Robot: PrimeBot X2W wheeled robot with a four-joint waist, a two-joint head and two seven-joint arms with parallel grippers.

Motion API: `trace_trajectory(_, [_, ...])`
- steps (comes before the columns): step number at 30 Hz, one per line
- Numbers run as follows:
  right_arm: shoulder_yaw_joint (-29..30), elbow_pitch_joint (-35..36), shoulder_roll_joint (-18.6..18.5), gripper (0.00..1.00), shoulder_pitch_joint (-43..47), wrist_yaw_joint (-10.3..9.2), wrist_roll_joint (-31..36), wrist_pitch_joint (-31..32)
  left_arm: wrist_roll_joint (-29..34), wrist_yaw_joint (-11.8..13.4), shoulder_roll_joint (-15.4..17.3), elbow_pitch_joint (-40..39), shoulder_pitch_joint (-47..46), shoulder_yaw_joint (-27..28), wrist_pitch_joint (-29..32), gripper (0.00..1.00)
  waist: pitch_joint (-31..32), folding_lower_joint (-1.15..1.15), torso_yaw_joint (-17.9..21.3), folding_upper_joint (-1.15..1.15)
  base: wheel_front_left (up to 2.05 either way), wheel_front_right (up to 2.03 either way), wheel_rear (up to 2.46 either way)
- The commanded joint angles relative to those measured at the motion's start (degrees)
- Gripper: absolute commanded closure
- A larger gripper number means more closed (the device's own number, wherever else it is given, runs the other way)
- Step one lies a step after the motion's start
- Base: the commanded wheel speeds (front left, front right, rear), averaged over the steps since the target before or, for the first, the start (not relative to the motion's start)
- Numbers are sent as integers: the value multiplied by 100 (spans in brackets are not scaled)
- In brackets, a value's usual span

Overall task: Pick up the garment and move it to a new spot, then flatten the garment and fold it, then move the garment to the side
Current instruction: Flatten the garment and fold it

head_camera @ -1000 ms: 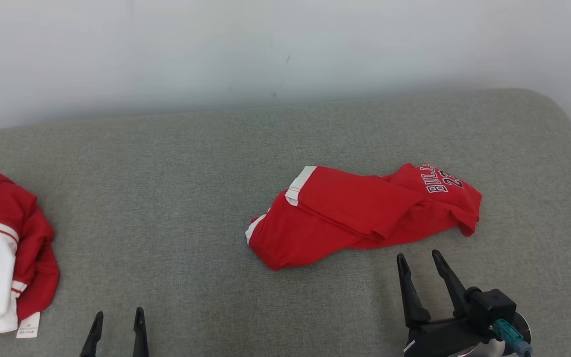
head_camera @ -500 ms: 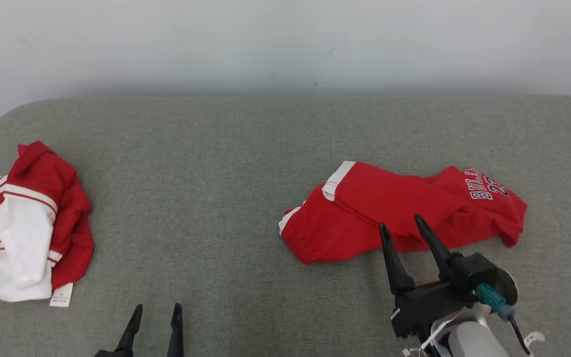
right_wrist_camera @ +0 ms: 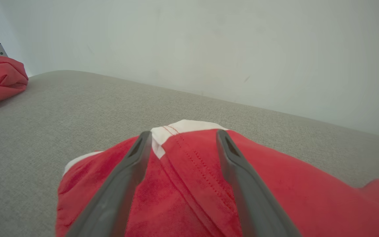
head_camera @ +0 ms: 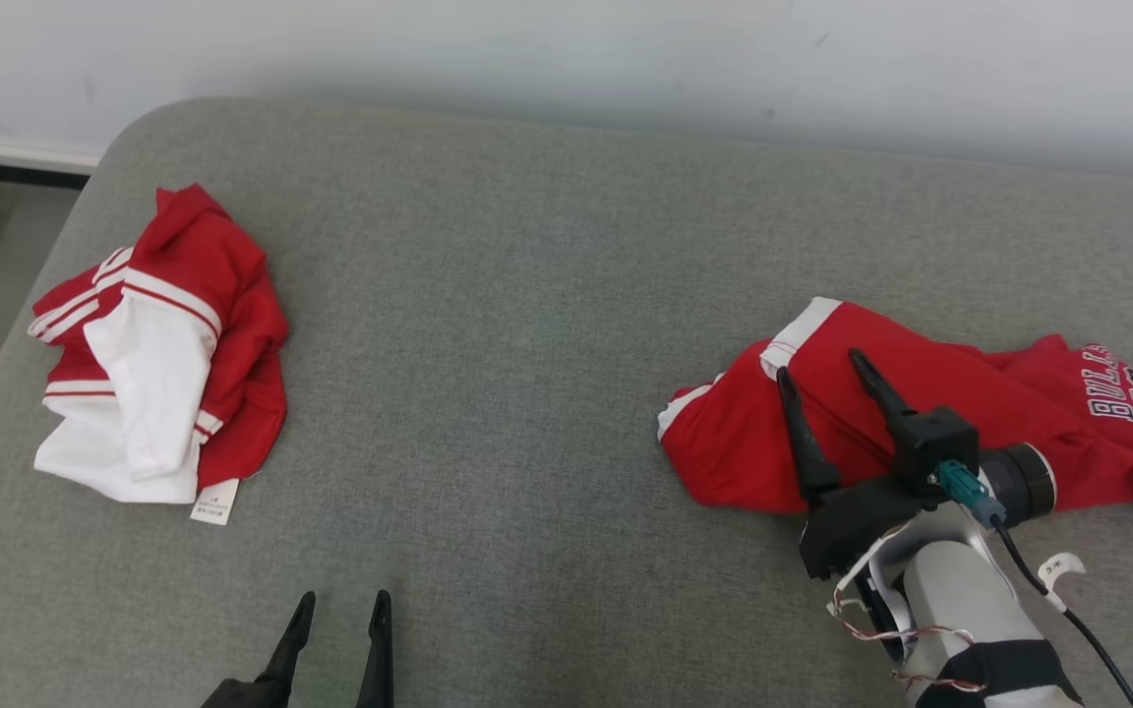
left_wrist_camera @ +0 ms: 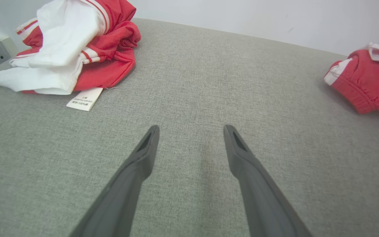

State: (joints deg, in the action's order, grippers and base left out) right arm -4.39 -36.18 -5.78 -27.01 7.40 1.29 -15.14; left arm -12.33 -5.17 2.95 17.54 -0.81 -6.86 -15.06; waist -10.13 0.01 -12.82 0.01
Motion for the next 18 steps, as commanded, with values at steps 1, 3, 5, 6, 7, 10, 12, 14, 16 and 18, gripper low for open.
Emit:
trace_trajectory(1, [66,-75,32,0,-116,17,122,-1,-38,25,-9,-22,-85,-23,-18,0,-179,-1,-172,-1,0,0,0])
trace_trajectory(3, [134,-148,50,0,-166,17,217,-1,-71,57,-9,-35,-89,-54,-18,0,-209,-1,-185,-1,0,0,0])
trace_trajectory(5, [187,-189,57,0,-229,17,328,-1,-110,69,-10,-49,-127,-82,-18,0,-240,-1,-180,-1,0,0,0])
trace_trajectory(6, [207,-218,64,0,-246,17,376,-1,-122,82,-10,-49,-141,-93,-18,0,-251,-1,-175,-1,0,0,0])
trace_trajectory(7, [207,-218,64,0,-246,17,376,-1,-122,82,-10,-49,-141,-93,-18,0,-251,-1,-175,-1,0,0,0])
trace_trajectory(10, [261,-256,86,0,-283,17,505,-1,-163,108,-9,-61,-198,-124,-18,0,-290,-1,-144,-1,0,0,0])
trace_trajectory(12, [329,-241,86,0,-304,17,544,-1,-184,106,-9,-72,-208,-147,-18,0,-305,-1,-120,-1,0,0,0])
trace_trajectory(14, [384,-224,83,0,-307,17,596,-1,-200,126,-8,-76,-239,-164,-18,0,-319,-1,-96,-1,0,0,0])
trace_trajectory(16, [427,-218,81,0,-291,17,652,-1,-217,139,-8,-87,-271,-183,-18,0,-324,-1,-77,-1,0,0,0])
trace_trajectory(18, [465,-199,83,0,-290,17,687,-1,-233,144,-8,-87,-286,-193,-18,0,-328,-1,-63,-1,0,0,0])
